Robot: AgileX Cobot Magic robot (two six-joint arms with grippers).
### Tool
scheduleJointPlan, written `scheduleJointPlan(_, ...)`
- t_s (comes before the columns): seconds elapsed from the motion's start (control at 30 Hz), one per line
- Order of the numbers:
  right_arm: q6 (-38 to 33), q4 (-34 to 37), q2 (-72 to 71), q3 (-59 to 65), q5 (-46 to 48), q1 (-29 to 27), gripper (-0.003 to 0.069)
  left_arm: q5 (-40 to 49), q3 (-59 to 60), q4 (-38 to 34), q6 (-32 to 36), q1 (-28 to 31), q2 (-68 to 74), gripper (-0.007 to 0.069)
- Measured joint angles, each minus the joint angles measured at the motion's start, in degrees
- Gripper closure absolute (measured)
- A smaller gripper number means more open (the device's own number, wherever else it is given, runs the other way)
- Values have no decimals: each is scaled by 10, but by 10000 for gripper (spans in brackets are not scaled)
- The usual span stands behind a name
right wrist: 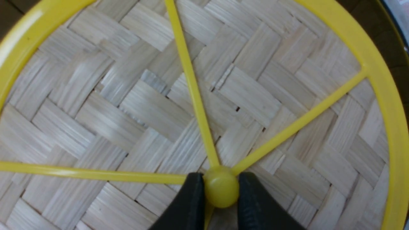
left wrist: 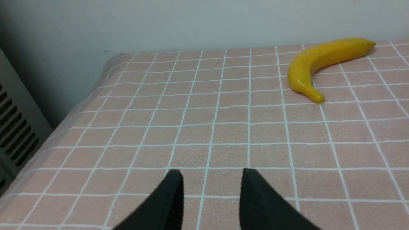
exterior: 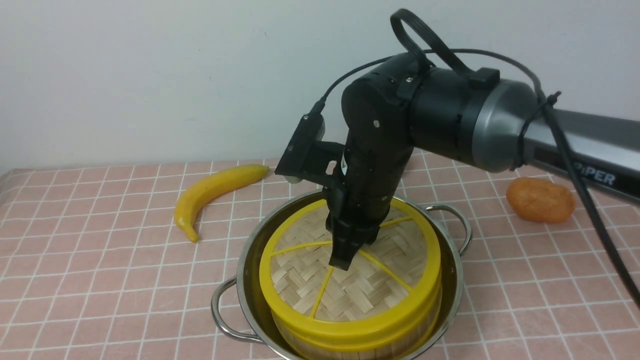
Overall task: Place the steamer in the pot on the pink tablecloth, and put the lid on the steamer.
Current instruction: 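Place the bamboo steamer lid onto the steamer basket in the pot with the right gripper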
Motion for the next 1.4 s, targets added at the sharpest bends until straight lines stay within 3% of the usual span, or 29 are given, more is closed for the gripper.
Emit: scheduleJointPlan(1.4,-22,7,-10,1,17,-2,513,0,0,0,0,0,0,382)
